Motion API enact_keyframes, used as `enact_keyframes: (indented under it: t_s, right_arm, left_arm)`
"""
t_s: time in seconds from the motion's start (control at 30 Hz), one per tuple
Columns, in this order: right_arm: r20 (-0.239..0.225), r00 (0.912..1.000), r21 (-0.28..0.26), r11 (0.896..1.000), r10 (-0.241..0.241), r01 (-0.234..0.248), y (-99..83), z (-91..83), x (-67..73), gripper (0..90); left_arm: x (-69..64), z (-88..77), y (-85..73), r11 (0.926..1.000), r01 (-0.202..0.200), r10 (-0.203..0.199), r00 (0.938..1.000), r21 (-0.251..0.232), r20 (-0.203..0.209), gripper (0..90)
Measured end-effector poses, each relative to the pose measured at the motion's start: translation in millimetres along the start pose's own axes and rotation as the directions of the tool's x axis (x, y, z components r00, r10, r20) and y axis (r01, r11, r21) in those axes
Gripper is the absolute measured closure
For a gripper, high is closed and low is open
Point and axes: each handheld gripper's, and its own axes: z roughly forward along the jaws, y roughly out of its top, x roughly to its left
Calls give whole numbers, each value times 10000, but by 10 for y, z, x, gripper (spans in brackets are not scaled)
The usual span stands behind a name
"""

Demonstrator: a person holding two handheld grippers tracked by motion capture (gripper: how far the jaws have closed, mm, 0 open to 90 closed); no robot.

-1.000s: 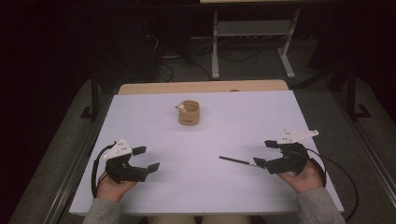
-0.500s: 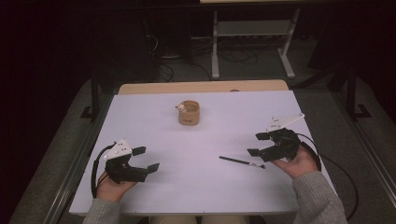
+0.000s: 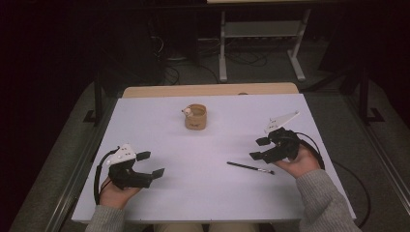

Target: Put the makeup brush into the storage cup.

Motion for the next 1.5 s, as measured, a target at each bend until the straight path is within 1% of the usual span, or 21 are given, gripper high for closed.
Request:
enact_keyframes:
  t_s: [0.03,0.13,0.23,0.27,0.3,0.4,0.43,0.47,0.57,0.6,0.67,0.7,0.73,0.77,0.8,0.83,0.9,0.93,1.07,1.27,1.5]
  right_arm:
    - [-11,10000,223,9997,-25,25,-1,47,-17,389]
    - [-90,10000,325,9995,19,-16,1,81,-37,408]
    - [-105,9999,423,9991,-35,40,3,108,-43,426]
    - [-133,9999,500,9987,-92,99,3,132,-47,436]
    - [-164,9998,710,9974,-111,123,2,168,-49,445]
    - [-256,9994,932,9953,-245,268,-4,218,-55,481]
    - [-256,9994,932,9953,-245,268,-4,218,-55,481]
    - [-324,9988,1143,9927,-362,397,-4,258,-50,504]
    - [-363,9987,1278,9909,-369,413,-2,289,-48,509]
    - [-446,9980,1466,9879,-444,505,-5,332,-44,533]
    - [-459,9977,1513,9869,-500,564,-7,350,-41,537]
    - [-526,9972,1741,9828,-538,622,-16,405,-35,559]
    - [-526,9972,1741,9828,-538,622,-16,405,-35,559]
    - [-556,9968,1932,9788,-582,679,-23,445,-26,572]
    - [-556,9968,1932,9788,-582,679,-23,445,-26,572]
    - [-596,9963,2094,9751,-613,726,-30,483,-27,588]
    - [-587,9963,2158,9736,-627,740,-33,496,-26,597]
    - [-652,9958,2315,9697,-646,781,-38,529,-24,618]
    - [-716,9942,2392,9663,-797,947,-33,553,-4,654]
    - [-756,9928,2725,9558,-933,1106,-47,595,13,686]
    - [-769,9924,2828,9524,-958,1139,-48,646,21,710]
  left_arm:
    - [-2,-4,2,10000,28,-28,10000,-49,19,158]
    - [-1,-12,6,9999,23,-23,10000,-97,15,158]
    - [2,-13,5,10000,33,-32,10000,-91,14,158]
    - [2,-11,4,9999,49,-48,10000,-96,23,158]
    - [2,-10,3,9999,57,-57,10000,-91,27,158]
    - [1,-10,2,9999,75,-74,10000,-84,25,158]
    - [1,-10,2,9999,75,-74,10000,-84,25,158]
    - [1,-8,2,10000,41,-41,10000,-80,33,158]
    - [-3,-4,2,10000,26,-26,10000,-68,41,158]
    - [-6,-3,3,10000,25,-25,10000,-52,45,158]
    - [-6,-3,3,10000,22,-22,10000,-52,55,158]
    - [-4,-2,3,10000,34,-34,10000,-64,76,158]
    - [-4,-2,3,10000,34,-34,10000,-64,76,158]
    - [-3,-4,2,10000,32,-32,10000,-75,78,158]
    - [-3,-4,2,10000,32,-32,10000,-75,78,158]
    - [0,-8,3,10000,33,-32,10000,-78,93,158]
    - [0,-8,3,10000,48,-47,9999,-87,89,159]
    - [2,-9,4,10000,42,-42,9999,-65,91,159]
    - [-2,-2,3,10000,34,-34,9999,-53,95,159]
    - [-16,4,12,10000,-12,13,9999,-69,136,160]
    - [-17,13,10,10000,-22,23,9999,-45,162,161]
